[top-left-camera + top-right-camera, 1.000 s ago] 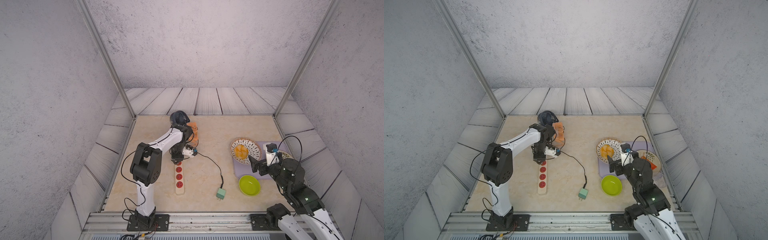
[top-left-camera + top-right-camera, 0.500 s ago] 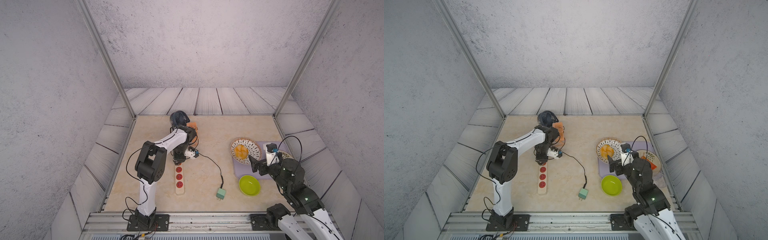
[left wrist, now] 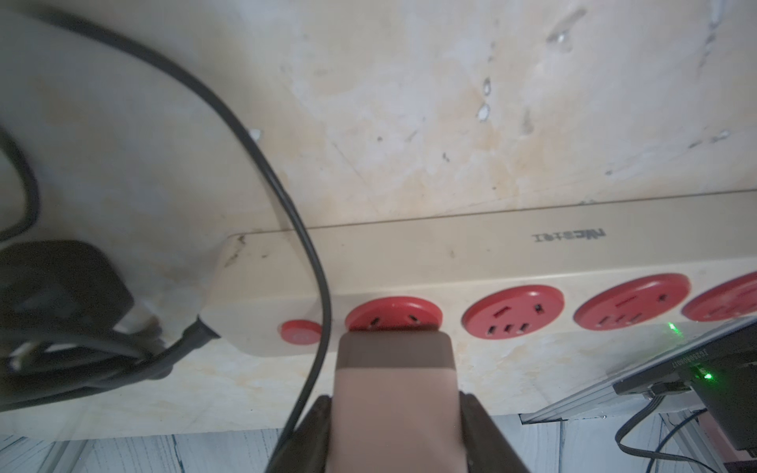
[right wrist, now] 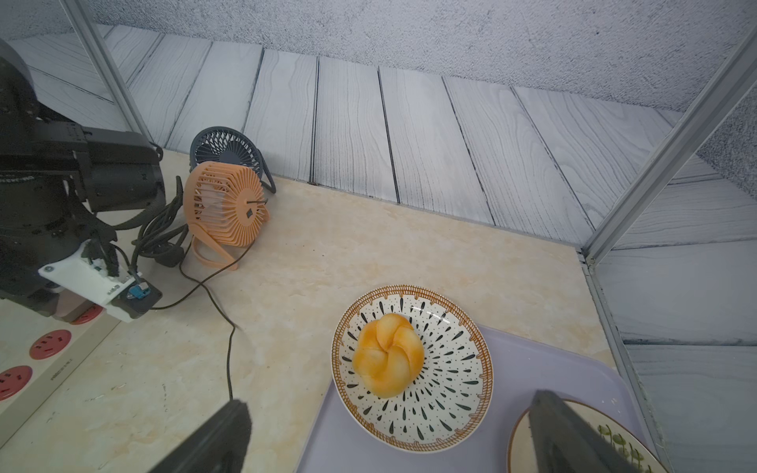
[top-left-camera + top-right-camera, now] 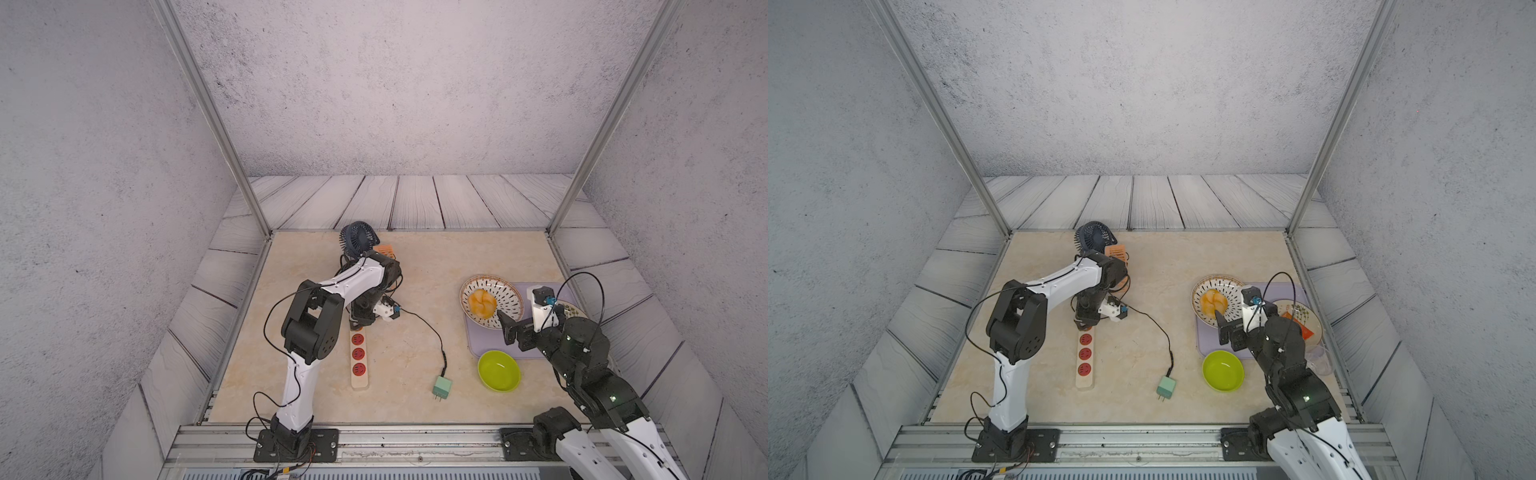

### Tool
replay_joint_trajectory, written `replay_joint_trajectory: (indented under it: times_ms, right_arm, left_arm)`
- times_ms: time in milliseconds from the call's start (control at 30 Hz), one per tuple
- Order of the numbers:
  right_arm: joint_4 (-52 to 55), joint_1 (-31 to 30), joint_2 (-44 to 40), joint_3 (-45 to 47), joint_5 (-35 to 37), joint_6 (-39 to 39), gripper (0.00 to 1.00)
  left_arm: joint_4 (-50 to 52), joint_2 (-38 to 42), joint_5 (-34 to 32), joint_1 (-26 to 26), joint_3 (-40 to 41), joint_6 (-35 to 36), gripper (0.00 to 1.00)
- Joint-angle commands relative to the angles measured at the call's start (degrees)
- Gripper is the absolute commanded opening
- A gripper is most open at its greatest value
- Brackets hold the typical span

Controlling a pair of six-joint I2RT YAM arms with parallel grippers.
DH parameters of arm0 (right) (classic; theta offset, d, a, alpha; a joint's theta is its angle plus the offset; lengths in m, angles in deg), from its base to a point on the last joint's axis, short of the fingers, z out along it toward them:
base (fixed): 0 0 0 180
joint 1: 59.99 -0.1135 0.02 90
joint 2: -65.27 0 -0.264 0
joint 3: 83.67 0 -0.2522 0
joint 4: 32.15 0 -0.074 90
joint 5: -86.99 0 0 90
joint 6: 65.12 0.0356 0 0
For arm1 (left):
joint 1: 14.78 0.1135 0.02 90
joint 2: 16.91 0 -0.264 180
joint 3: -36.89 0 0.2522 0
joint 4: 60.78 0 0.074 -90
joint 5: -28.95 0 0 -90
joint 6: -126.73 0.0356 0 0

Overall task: Plug the desk fan into the power strip
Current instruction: Insert the plug into the socket.

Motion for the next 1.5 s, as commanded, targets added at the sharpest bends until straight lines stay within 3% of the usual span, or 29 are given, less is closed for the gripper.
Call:
replay_joint_trajectory:
  times_ms: [0,300,867,1033,1067,1267,1467]
  right_arm:
    - [-0.58,0.16,-0.59,0.51,0.59,-0.21,0.99]
    - [-0.78,0.13,-0.38,0.46,-0.16,-0.21,0.99]
    - [-0.37,0.11,-0.67,0.24,-0.02,-0.15,0.99]
    - [-0.5,0.1,-1.05,0.42,0.3,-0.2,0.99]
    - [-0.44,0.12,-0.94,0.28,0.18,-0.16,0.99]
    - [-0.5,0.1,-0.94,0.43,0.39,-0.21,0.99]
    - [-0.27,0.15,-1.34,0.41,0.99,-0.16,0.99]
  left_arm:
    - [-12.14,-7.39,9.74,-1.25,6.04,-0.04,0.0]
    - [-19.22,-3.5,11.5,-2.48,12.81,-1.63,0.0]
    - [-14.38,-10.68,11.87,-3.0,7.81,-1.56,0.0]
    - [-15.16,-8.91,12.19,-3.08,8.3,-1.2,0.0]
    - [-15.15,-8.47,12.25,-3.09,8.16,-1.19,0.04]
    - [-13.86,-2.41,15.25,-3.16,7.07,-1.23,0.48]
    - [-9.89,1.83,16.35,-3.53,3.87,-1.44,0.6]
